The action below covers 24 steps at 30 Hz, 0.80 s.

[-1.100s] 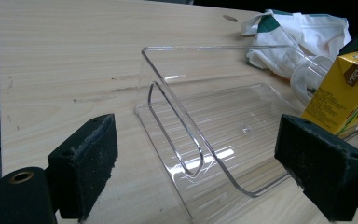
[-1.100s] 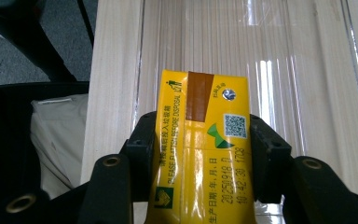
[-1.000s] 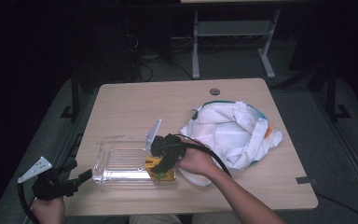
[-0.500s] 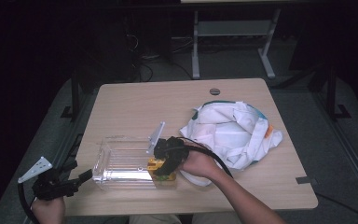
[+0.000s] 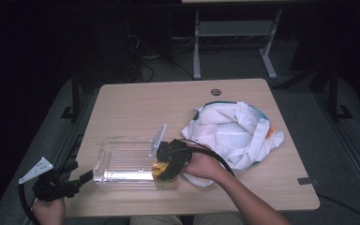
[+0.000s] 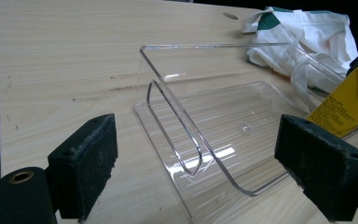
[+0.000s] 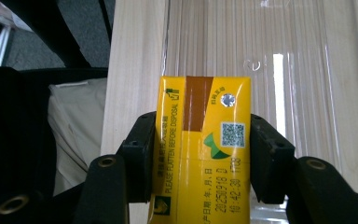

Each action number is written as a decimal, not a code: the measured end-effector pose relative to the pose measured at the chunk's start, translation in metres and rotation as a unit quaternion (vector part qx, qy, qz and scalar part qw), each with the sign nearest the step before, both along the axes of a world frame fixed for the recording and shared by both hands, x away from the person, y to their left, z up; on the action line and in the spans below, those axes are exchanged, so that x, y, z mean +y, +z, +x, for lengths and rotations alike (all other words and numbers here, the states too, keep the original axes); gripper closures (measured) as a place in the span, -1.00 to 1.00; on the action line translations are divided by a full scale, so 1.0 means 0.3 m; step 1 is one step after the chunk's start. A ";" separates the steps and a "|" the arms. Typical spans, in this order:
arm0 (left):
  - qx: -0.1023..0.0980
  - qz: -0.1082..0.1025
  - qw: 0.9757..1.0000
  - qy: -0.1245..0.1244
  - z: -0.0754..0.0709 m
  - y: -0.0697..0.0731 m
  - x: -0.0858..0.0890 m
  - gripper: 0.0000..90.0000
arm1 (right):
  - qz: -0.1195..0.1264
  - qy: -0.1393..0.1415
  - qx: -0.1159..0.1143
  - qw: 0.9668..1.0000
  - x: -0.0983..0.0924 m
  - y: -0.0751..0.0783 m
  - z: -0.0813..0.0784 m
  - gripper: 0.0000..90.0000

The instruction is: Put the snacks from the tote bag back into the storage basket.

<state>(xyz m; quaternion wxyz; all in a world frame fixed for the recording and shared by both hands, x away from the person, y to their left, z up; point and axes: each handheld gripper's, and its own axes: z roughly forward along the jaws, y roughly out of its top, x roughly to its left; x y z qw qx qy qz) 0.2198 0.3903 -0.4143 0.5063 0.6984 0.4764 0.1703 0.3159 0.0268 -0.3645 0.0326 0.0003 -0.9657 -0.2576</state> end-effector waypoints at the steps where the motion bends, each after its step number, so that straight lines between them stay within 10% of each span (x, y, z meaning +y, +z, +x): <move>1: 0.001 0.001 1.000 0.000 0.000 0.000 -0.001 -0.72 | 0.003 0.000 0.000 1.000 -0.004 0.003 0.000 0.11; 24: 0.002 0.002 1.000 -0.002 0.002 0.000 0.002 -0.72 | 0.034 -0.023 0.034 0.999 -0.037 0.062 0.023 -0.10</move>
